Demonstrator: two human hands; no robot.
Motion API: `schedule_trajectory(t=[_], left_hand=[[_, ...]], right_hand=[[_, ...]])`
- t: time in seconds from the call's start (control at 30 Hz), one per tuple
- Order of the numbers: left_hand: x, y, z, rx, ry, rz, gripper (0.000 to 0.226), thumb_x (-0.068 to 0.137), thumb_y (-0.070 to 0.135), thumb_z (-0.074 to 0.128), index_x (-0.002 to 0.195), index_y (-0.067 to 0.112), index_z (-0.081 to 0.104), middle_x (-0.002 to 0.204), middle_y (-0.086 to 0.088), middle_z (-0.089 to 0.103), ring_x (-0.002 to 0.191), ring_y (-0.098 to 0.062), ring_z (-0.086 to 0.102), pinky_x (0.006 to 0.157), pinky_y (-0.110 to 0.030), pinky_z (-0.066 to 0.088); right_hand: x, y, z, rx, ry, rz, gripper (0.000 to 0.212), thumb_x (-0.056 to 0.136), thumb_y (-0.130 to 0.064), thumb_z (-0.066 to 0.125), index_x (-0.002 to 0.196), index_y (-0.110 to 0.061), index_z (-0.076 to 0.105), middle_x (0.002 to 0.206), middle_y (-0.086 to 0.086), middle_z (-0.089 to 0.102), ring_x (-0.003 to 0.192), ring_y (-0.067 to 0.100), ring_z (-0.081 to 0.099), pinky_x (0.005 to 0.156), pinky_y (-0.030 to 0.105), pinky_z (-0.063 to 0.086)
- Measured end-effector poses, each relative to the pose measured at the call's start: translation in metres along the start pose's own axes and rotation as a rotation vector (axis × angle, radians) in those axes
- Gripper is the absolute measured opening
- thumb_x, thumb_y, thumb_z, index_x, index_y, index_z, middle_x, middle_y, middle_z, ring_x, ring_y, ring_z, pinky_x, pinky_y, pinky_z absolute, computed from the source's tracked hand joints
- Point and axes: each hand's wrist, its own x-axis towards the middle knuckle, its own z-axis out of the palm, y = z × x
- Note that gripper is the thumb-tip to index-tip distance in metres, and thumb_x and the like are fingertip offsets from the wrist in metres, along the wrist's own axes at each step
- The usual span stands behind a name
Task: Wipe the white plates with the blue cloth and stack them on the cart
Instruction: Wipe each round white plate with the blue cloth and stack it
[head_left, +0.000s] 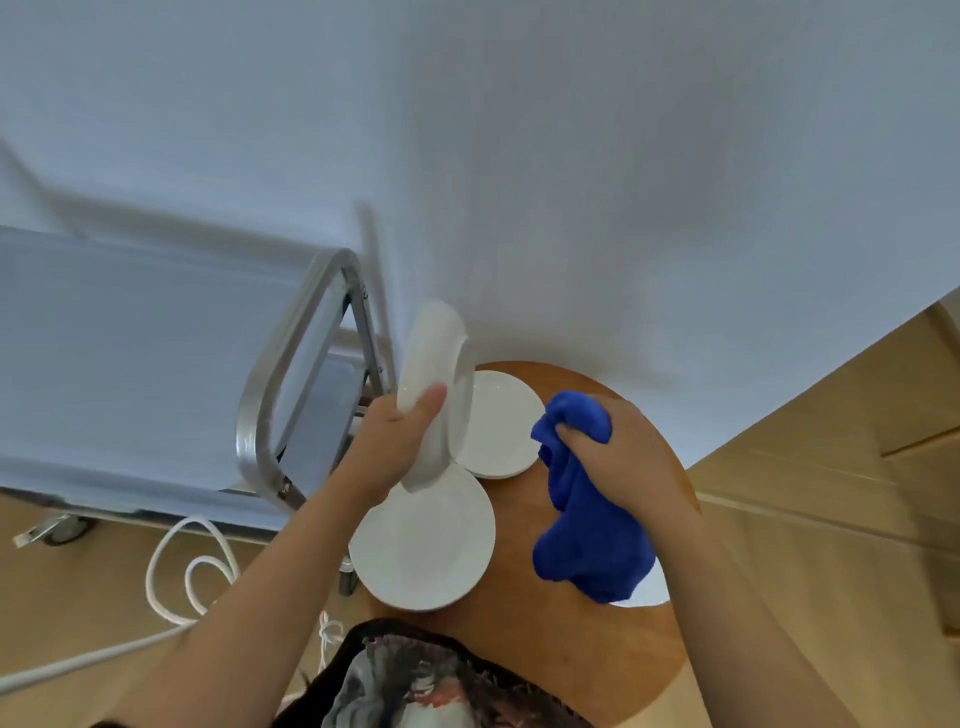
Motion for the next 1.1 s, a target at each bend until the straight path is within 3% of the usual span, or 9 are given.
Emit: schedule_trajectory(t=[0.07, 0.13, 0.2, 0.27, 0.43, 0.7, 0.87, 1.03, 1.1], left_hand=[[-0.006, -0.025, 0.004, 0.289, 0.008, 0.069, 0.034, 0.093, 0.043, 0.050, 0.100, 0.012, 0.060, 0.076, 0.008, 0.061, 0.071, -0.009, 0.061, 0.049, -0.007, 0.043], [-0.011, -0.051, 0.006, 0.529, -0.023, 0.065, 0.042, 0.092, 0.049, 0.047, 0.107, 0.012, 0.060, 0.075, 0.008, 0.059, 0.065, -0.007, 0.058, 0.050, -0.007, 0.042], [-0.014, -0.077, 0.007, 0.717, -0.084, 0.069, 0.054, 0.093, 0.054, 0.043, 0.129, 0.016, 0.054, 0.103, 0.002, 0.068, 0.087, -0.011, 0.063, 0.075, -0.019, 0.051], [-0.017, -0.104, 0.008, 0.865, -0.186, 0.108, 0.058, 0.096, 0.051, 0.039, 0.146, 0.022, 0.035, 0.139, -0.003, 0.053, 0.116, -0.021, 0.057, 0.098, -0.033, 0.044], [-0.020, -0.153, 0.018, 1.308, -0.446, 0.212, 0.053, 0.103, 0.039, 0.025, 0.152, 0.024, 0.011, 0.158, -0.009, 0.018, 0.142, -0.028, 0.025, 0.106, -0.039, 0.035], [-0.018, -0.194, 0.017, 1.567, -0.656, 0.196, 0.055, 0.103, 0.023, 0.032, 0.151, 0.018, 0.006, 0.157, -0.018, 0.010, 0.143, -0.038, 0.013, 0.106, -0.050, 0.032], [-0.021, -0.212, 0.011, 1.683, -0.771, 0.224, 0.057, 0.103, 0.020, 0.027, 0.152, 0.021, -0.002, 0.157, -0.023, 0.001, 0.144, -0.041, 0.002, 0.109, -0.060, 0.019], [-0.017, -0.228, 0.014, 1.637, -0.828, 0.217, 0.058, 0.103, 0.037, 0.024, 0.152, 0.024, -0.006, 0.158, -0.019, -0.007, 0.145, -0.038, -0.007, 0.111, -0.063, 0.001], [-0.014, -0.235, 0.017, 1.611, -0.846, 0.182, 0.063, 0.101, 0.046, 0.024, 0.151, 0.024, -0.007, 0.158, -0.018, -0.010, 0.145, -0.036, -0.010, 0.111, -0.062, -0.002]], right_hand=[[-0.001, 0.005, 0.005, 0.004, 0.009, 0.014, 0.019, 0.085, -0.016, 0.053, 0.070, -0.025, 0.061, 0.061, -0.007, 0.065, 0.064, 0.008, 0.065, 0.064, 0.024, 0.052], [-0.004, 0.013, 0.016, -0.007, 0.005, -0.001, 0.017, 0.084, -0.012, 0.058, 0.072, -0.024, 0.063, 0.061, -0.009, 0.065, 0.063, 0.005, 0.064, 0.057, 0.014, 0.047], [-0.008, 0.021, 0.029, 0.024, 0.014, 0.017, 0.018, 0.085, -0.012, 0.056, 0.072, -0.022, 0.064, 0.064, -0.005, 0.067, 0.065, 0.009, 0.066, 0.061, 0.023, 0.052], [-0.012, 0.029, 0.039, 0.066, 0.025, 0.047, 0.021, 0.086, -0.015, 0.051, 0.073, -0.021, 0.066, 0.068, 0.000, 0.069, 0.067, 0.013, 0.067, 0.066, 0.034, 0.055], [-0.019, 0.044, 0.059, 0.074, -0.008, 0.057, 0.018, 0.083, -0.019, 0.050, 0.071, -0.022, 0.063, 0.066, -0.004, 0.069, 0.062, 0.008, 0.066, 0.057, 0.020, 0.050], [-0.014, 0.053, 0.077, -0.086, -0.057, 0.005, 0.035, 0.051, -0.047, 0.050, 0.078, -0.026, 0.058, 0.066, -0.013, 0.067, 0.063, 0.007, 0.063, 0.055, 0.025, 0.052], [-0.005, 0.063, 0.083, -0.063, -0.063, 0.058, 0.022, 0.062, -0.041, 0.053, 0.076, -0.025, 0.060, 0.069, -0.008, 0.067, 0.067, 0.010, 0.064, 0.064, 0.034, 0.056], [-0.006, 0.063, 0.089, -0.384, -0.186, -0.015, 0.054, 0.028, -0.049, 0.070, 0.076, -0.034, 0.048, 0.067, -0.020, 0.061, 0.062, -0.001, 0.060, 0.053, 0.009, 0.044], [-0.002, 0.068, 0.094, -0.362, -0.211, 0.017, 0.048, 0.033, -0.045, 0.070, 0.074, -0.031, 0.049, 0.066, -0.018, 0.061, 0.064, 0.000, 0.060, 0.054, 0.010, 0.046]])
